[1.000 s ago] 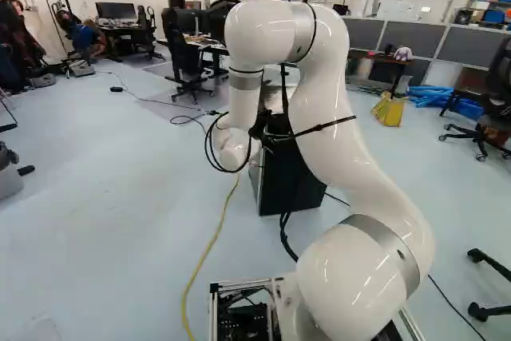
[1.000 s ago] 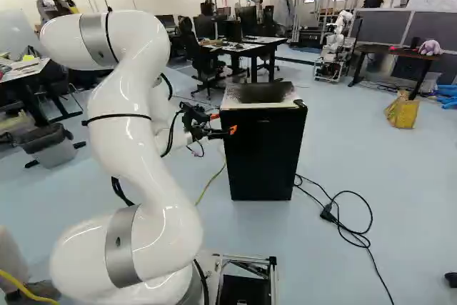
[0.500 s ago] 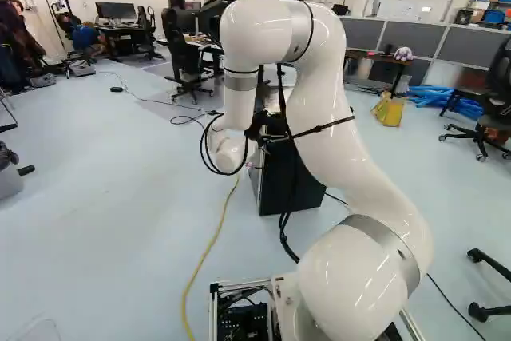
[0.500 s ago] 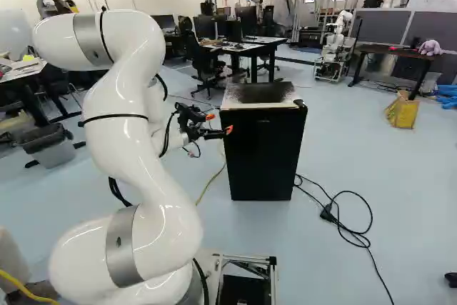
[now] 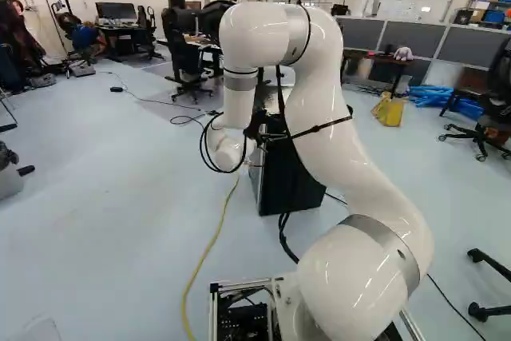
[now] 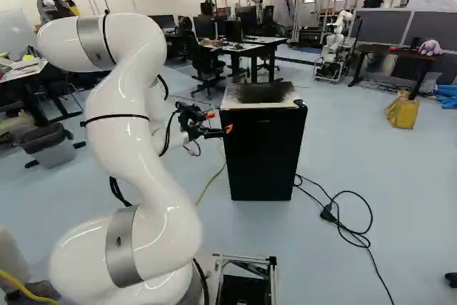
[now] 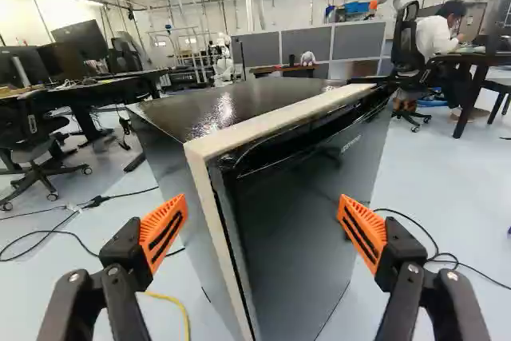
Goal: Grab a drink from the fridge
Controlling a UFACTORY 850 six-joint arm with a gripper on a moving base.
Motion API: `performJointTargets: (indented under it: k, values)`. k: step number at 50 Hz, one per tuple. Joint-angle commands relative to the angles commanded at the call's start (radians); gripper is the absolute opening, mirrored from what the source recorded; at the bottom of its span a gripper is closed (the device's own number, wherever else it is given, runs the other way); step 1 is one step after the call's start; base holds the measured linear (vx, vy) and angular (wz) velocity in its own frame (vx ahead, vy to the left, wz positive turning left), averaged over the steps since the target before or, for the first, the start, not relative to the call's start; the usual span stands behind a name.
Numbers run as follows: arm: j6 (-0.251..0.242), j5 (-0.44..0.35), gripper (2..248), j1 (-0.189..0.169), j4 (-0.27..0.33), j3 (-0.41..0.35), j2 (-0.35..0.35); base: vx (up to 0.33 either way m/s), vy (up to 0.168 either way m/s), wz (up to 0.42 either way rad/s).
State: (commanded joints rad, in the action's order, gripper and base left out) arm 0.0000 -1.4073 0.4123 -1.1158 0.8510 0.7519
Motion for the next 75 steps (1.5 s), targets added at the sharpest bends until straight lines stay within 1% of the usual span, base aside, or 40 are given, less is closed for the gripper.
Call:
performJointTargets:
  k: [21,43,75]
  values:
    - [0.0,-0.006,247,0.0,-0.001,0.001,0.0,0.0,0.0,0.0]
    - [0.0,-0.029,247,-0.001,-0.017,0.001,0.0,0.0,0.0,0.0]
    - [0.0,-0.05,247,-0.014,-0.036,0.003,0.002,0.0,0.0,0.0]
